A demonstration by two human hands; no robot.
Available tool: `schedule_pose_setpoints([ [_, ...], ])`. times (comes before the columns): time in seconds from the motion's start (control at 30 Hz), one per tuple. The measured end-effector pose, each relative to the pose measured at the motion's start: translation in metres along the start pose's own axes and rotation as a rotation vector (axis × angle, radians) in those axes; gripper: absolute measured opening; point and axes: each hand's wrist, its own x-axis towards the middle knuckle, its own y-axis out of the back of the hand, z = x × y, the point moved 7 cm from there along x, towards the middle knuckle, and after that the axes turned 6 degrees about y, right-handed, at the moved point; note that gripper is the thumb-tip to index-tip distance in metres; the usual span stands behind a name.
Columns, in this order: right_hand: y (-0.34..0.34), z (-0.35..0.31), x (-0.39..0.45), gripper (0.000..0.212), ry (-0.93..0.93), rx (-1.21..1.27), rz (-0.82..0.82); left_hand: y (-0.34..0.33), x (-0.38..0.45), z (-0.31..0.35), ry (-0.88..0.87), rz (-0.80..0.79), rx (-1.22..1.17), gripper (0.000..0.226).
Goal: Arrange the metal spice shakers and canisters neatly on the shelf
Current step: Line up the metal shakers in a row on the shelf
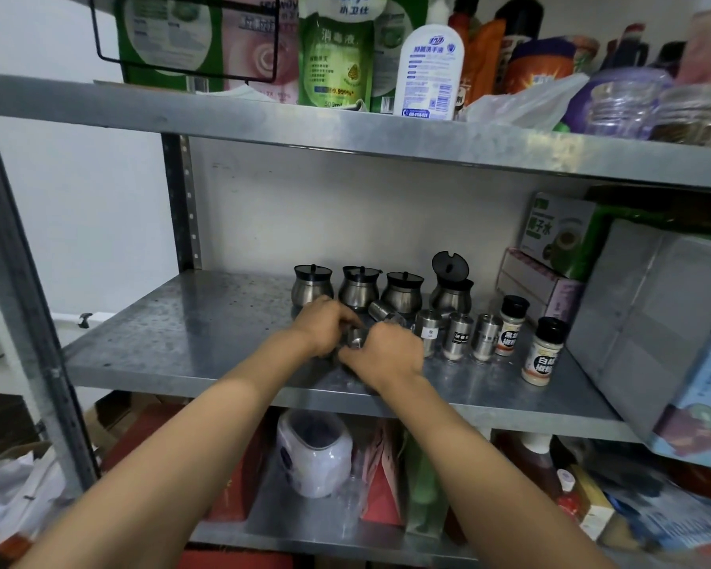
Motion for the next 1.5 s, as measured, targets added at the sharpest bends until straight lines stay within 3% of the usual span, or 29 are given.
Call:
schedule_pose_setpoints([
  [0.2,0.029,0.017,0.018,0.048,0.037,0.010,0.014,0.002,0.002,0.004,-0.026,-0.026,-0.077,0.036],
  [0.43,0.040,0.034,0.040,0.054,0.062,0.049,-0.178,-0.011,0.008,0.012,0.005,-0.051,-0.349,0.031],
  [0.67,0.040,0.046,0.045,0.046,0.047,0.105,-0.237,-0.022,0.004,0.010,0.045,-0.079,-0.435,0.025],
  [0.97,0.046,0.046,0.048,0.042,0.038,0.103,-0.284,-0.026,-0.011,0.027,0.083,-0.087,-0.221,0.025],
  [1.23,0.044,0.046,0.052,0.028,0.089,0.135,-0.394,-0.022,-0.017,0.035,0.101,0.076,-0.108,0.030],
  [1.5,0.048,0.041,0.064,0.044,0.121,0.008,-0.404,-0.034,-0.012,0.037,0.137,0.076,-0.254,0.022],
])
